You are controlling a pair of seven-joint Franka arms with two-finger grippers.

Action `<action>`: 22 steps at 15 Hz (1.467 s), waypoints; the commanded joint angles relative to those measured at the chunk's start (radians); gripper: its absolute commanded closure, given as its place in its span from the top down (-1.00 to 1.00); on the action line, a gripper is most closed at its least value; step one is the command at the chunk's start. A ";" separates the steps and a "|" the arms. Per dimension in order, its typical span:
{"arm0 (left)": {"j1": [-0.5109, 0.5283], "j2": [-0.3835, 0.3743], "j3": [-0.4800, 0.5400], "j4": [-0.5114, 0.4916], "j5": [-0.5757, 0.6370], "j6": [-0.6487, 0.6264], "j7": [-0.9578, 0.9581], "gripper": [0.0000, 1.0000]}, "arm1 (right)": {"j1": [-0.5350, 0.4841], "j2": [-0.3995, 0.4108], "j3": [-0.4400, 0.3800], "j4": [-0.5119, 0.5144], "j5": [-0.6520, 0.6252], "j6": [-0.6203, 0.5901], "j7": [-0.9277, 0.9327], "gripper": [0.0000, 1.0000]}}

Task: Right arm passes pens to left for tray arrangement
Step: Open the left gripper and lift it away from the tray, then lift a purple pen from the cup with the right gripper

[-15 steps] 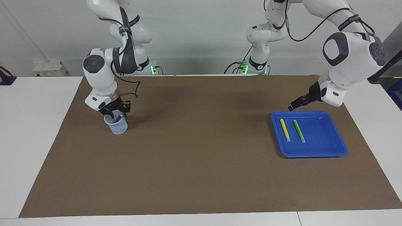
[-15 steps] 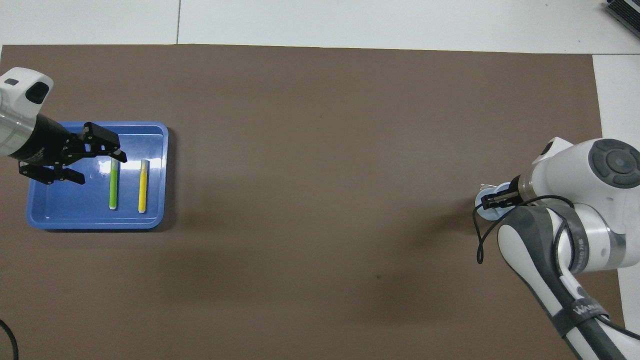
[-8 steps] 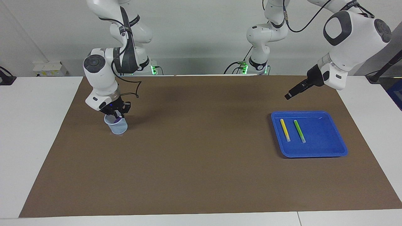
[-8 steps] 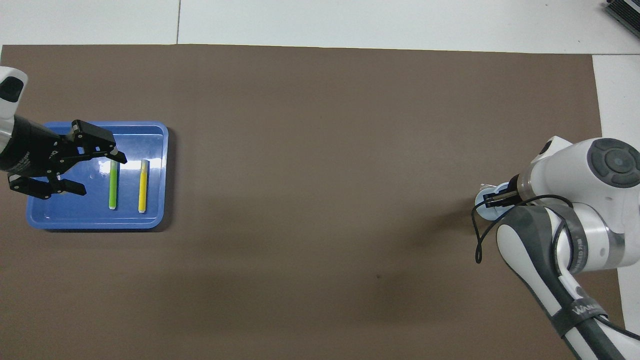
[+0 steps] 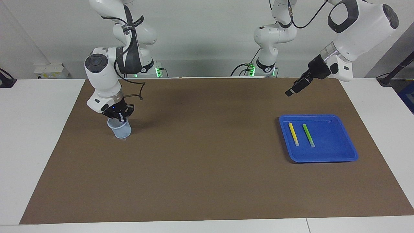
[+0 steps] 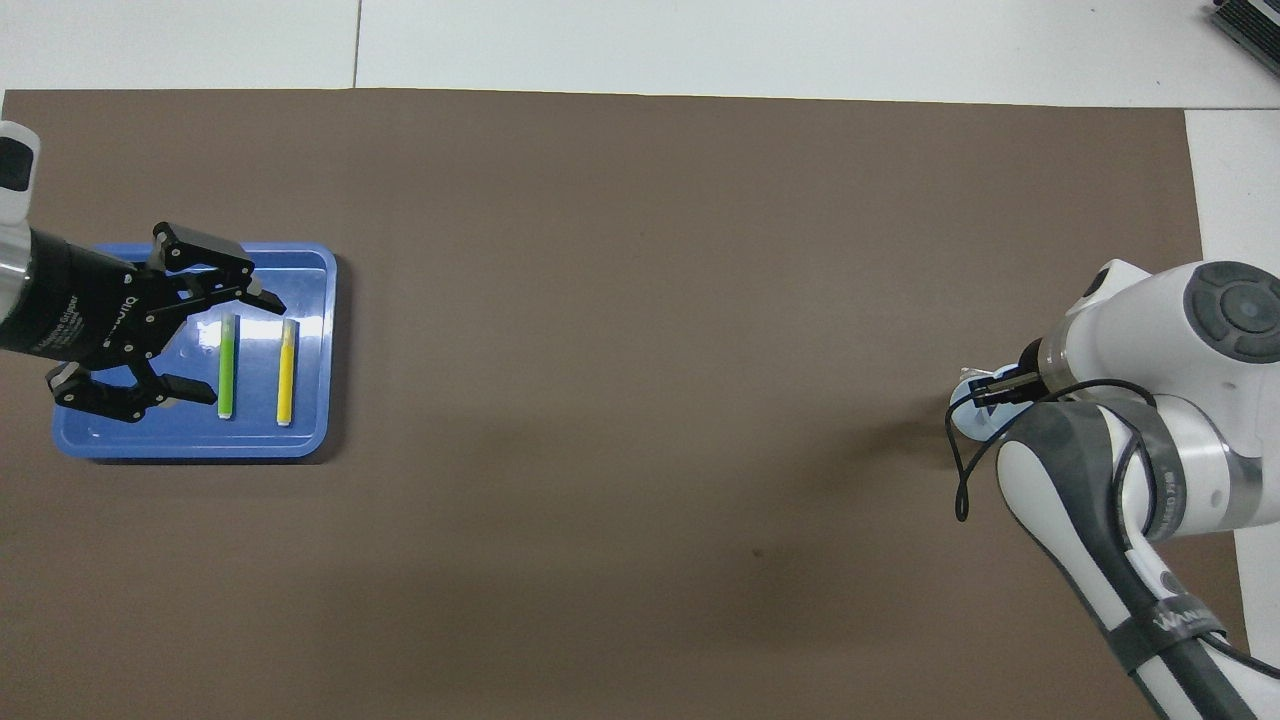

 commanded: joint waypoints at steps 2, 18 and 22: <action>-0.007 -0.060 0.010 -0.064 -0.030 0.006 -0.035 0.99 | -0.002 0.013 0.007 0.121 -0.031 -0.127 -0.093 -1.00; -0.013 -0.178 0.010 -0.299 -0.372 0.247 -0.476 0.99 | 0.049 -0.049 0.091 0.434 0.446 -0.400 0.239 -1.00; -0.101 -0.189 0.008 -0.341 -0.384 0.353 -0.600 0.99 | 0.168 -0.049 0.091 0.401 0.534 -0.195 0.470 -1.00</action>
